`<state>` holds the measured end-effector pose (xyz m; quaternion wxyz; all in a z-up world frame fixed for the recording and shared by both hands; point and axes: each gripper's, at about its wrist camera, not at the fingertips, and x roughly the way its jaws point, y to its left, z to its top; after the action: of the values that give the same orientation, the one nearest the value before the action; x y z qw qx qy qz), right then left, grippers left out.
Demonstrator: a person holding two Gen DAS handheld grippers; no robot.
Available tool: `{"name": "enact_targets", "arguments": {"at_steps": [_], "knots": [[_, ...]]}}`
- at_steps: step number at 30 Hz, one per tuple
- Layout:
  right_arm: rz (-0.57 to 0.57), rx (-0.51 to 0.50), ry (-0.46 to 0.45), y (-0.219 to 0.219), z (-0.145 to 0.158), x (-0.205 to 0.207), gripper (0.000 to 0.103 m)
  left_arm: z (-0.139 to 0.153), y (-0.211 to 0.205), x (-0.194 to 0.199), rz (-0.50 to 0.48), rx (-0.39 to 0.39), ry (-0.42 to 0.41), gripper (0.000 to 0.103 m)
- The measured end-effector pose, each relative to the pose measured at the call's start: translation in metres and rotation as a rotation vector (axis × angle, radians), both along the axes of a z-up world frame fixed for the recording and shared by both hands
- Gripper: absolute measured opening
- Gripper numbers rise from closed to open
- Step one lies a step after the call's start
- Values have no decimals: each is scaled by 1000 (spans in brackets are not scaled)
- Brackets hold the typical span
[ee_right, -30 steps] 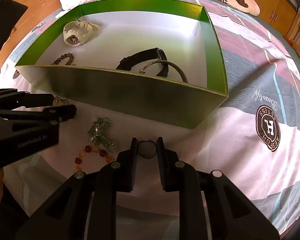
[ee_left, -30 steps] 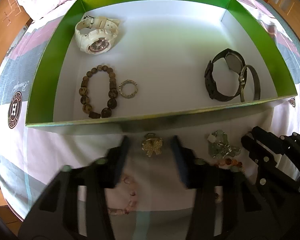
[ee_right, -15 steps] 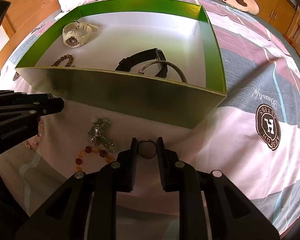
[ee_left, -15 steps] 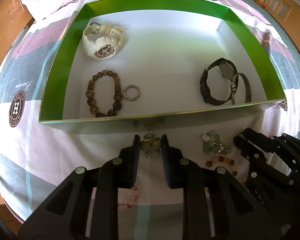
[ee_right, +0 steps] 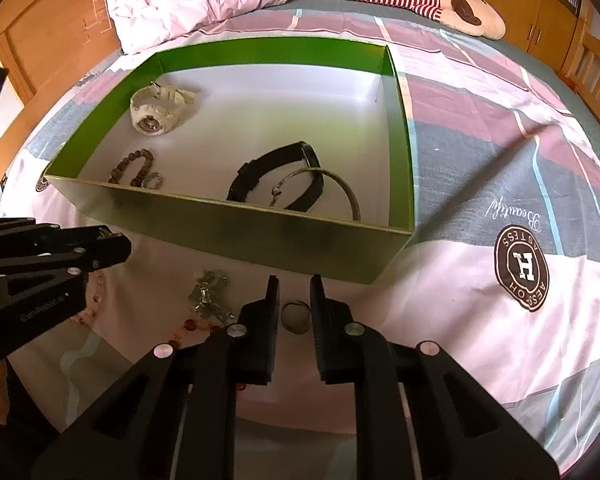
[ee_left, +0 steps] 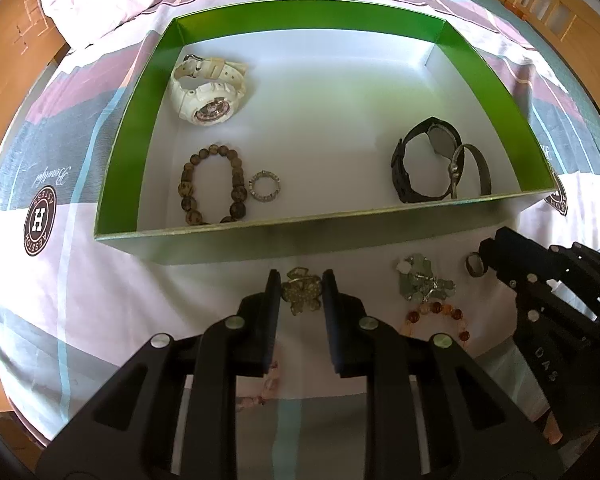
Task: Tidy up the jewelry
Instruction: 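Close the left tool on the gold flower charm while the right tool grips the dark ring, then lift and carry the charm and ring with both tools over the box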
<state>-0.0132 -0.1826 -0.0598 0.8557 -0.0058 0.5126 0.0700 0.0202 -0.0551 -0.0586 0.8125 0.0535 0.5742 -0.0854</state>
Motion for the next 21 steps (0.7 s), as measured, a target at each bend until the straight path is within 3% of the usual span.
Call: {"name": "enact_targets", "arguments": {"at_steps": [4, 6, 8, 9, 16, 21], "knots": [[8, 9, 36, -2, -4, 5, 16, -2, -1, 1, -2, 6, 6, 21], [21, 12, 67, 0, -8, 6, 22, -3, -1, 1, 0, 8, 9, 21], [43, -28, 79, 3, -11, 3, 47, -4, -1, 2, 3, 9, 12, 21], [56, -55, 80, 4, -12, 2, 50, -4, -1, 2, 5, 10, 14, 21], [82, -98, 80, 10, -21, 0, 50, -7, 1, 4, 10, 11, 22, 21], [95, -108, 69, 17, -26, 3, 42, -9, 2, 5, 10, 14, 27, 21]]}}
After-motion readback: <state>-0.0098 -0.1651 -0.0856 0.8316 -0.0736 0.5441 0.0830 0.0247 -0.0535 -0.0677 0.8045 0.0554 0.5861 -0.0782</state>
